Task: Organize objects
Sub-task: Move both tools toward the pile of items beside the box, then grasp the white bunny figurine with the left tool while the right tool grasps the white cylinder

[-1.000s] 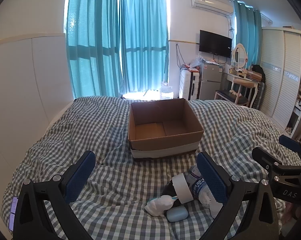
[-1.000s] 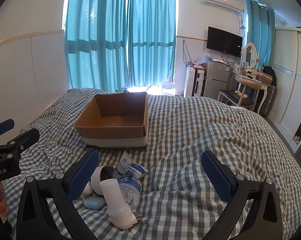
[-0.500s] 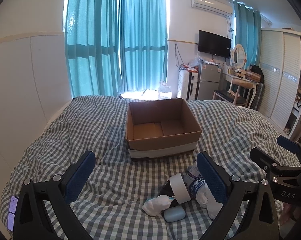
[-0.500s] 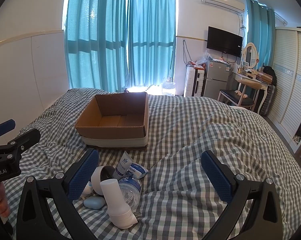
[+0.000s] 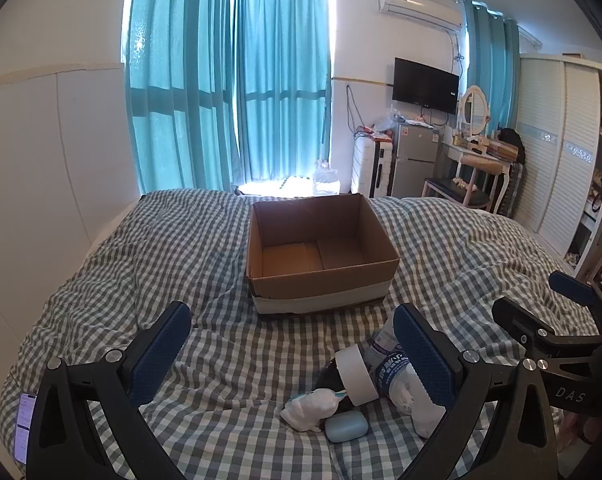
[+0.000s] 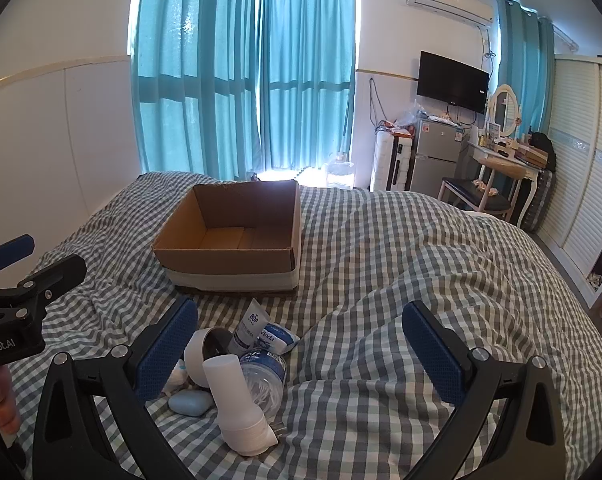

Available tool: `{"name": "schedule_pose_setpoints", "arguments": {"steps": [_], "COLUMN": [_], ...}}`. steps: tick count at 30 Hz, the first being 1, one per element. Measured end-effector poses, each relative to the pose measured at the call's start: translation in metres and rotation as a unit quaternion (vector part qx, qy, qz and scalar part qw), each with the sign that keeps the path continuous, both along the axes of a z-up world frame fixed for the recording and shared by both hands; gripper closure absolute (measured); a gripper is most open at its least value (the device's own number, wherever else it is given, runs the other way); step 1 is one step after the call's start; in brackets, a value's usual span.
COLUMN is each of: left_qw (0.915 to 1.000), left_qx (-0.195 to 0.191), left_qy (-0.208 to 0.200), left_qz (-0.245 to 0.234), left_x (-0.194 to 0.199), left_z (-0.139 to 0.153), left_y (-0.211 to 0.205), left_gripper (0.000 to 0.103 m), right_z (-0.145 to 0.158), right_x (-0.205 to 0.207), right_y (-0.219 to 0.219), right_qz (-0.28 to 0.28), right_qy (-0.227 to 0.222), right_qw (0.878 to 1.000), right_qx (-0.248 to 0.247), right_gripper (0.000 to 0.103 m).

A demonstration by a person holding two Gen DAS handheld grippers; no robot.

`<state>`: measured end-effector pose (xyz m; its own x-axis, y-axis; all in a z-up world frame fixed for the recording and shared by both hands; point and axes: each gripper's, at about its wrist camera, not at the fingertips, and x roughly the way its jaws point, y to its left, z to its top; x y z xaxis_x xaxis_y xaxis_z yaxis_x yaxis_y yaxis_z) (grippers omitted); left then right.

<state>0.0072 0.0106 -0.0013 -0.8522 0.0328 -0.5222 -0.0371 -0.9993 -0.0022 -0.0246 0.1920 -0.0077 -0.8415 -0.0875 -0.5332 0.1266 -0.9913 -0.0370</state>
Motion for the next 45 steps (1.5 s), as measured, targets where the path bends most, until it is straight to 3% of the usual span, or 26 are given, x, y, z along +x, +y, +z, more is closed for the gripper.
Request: {"name": "schedule_pose_setpoints", "arguments": {"steps": [23, 30, 37, 45], "left_qw": [1.0, 0.9998, 0.9979, 0.987], "left_qx": [0.004, 0.007, -0.003, -0.001], "left_qy": [-0.001, -0.017, -0.065, -0.161], "left_qz": [0.0, 0.001, -0.002, -0.002], "left_x": [0.002, -0.001, -0.014, -0.036], "left_z": [-0.001, -0.012, -0.036, -0.097], "left_y": [0.001, 0.0, 0.0, -0.002], "left_gripper": [0.0, 0.0, 0.0, 0.0], "right_z": [0.001, -0.005, -0.034, -0.074], "right_x": [0.004, 0.0, -0.01, -0.025], "right_y": [0.001, -0.002, -0.009, -0.014], "right_qz": [0.005, 0.019, 0.036, 0.052], "right_qy": [0.003, -0.016, -0.068, -0.138], "right_qw": [1.0, 1.0, 0.997, 0.989], "right_qx": [0.001, 0.001, 0.013, 0.023], "right_gripper": [0.0, 0.001, 0.001, 0.006]}}
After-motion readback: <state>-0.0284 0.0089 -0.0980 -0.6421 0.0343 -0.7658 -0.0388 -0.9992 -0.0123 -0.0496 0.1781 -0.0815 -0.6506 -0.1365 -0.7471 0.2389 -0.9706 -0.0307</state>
